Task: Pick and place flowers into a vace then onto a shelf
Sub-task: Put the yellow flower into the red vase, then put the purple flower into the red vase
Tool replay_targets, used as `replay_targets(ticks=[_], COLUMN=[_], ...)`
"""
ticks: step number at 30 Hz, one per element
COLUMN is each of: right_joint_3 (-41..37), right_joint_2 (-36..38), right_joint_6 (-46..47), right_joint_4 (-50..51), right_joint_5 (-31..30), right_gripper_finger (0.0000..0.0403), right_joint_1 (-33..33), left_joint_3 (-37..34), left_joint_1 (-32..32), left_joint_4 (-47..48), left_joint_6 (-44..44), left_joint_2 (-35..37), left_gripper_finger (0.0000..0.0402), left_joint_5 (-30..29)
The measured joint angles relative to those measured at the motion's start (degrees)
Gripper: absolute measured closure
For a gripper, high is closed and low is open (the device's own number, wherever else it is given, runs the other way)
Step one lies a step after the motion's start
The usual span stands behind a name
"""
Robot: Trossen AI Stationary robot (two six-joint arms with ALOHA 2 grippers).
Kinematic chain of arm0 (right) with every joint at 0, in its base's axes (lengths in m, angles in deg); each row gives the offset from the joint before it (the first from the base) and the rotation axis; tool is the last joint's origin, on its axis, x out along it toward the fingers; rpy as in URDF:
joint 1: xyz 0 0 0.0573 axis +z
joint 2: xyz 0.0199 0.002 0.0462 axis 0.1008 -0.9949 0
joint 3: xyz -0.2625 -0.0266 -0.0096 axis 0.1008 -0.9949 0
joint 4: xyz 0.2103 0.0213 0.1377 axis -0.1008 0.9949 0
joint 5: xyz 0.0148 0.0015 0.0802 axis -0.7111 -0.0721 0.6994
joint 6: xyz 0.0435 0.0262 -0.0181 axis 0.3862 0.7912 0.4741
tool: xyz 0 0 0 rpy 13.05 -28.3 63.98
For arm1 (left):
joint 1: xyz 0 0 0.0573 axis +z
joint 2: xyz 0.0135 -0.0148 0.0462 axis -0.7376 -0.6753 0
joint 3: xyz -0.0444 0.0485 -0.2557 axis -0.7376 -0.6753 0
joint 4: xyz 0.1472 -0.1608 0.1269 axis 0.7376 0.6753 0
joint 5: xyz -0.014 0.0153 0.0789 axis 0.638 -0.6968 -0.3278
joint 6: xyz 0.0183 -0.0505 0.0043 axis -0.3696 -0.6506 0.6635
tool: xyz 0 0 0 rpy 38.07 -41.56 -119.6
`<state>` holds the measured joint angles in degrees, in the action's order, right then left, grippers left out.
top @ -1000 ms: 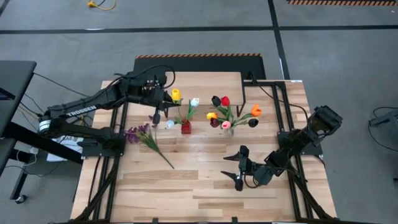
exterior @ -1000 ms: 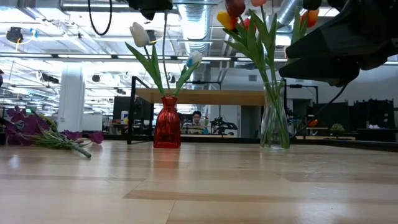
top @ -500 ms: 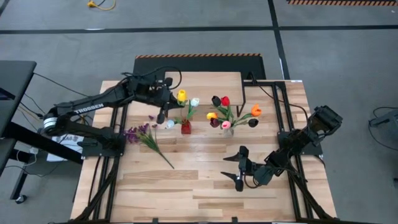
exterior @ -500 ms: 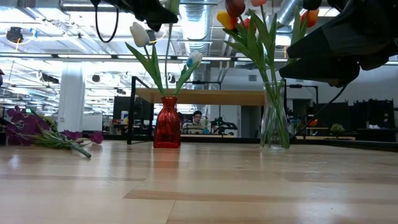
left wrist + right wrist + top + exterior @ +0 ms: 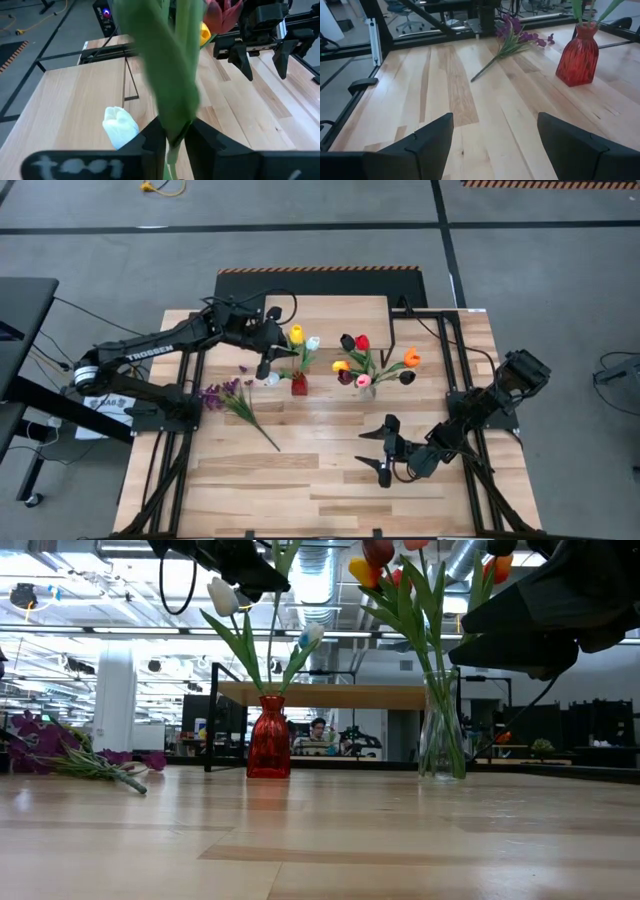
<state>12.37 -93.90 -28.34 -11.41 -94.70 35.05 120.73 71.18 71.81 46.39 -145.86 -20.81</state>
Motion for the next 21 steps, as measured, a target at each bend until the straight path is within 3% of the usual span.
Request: replay_targets(ticks=[14, 21], right_joint_3=[0.0, 0.0], right_joint_2=[0.0, 0.0], right_joint_6=[0.52, 0.52], right_joint_4=[-0.01, -0.01], right_joint_5=[2.93, 2.93], right_gripper_finger=[0.0123, 0.0123], right_joint_1=[0.0, 0.0], left_joint_3=[0.0, 0.66], left_joint_1=[0.0, 0.02], left_joint_4=[5.92, 10.07], left_joint_6=[-2.63, -2.63], left_joint_2=[0.16, 0.79], left_gripper_finger=[0.0245, 0.0228], left_joint_5=[-1.83, -2.99])
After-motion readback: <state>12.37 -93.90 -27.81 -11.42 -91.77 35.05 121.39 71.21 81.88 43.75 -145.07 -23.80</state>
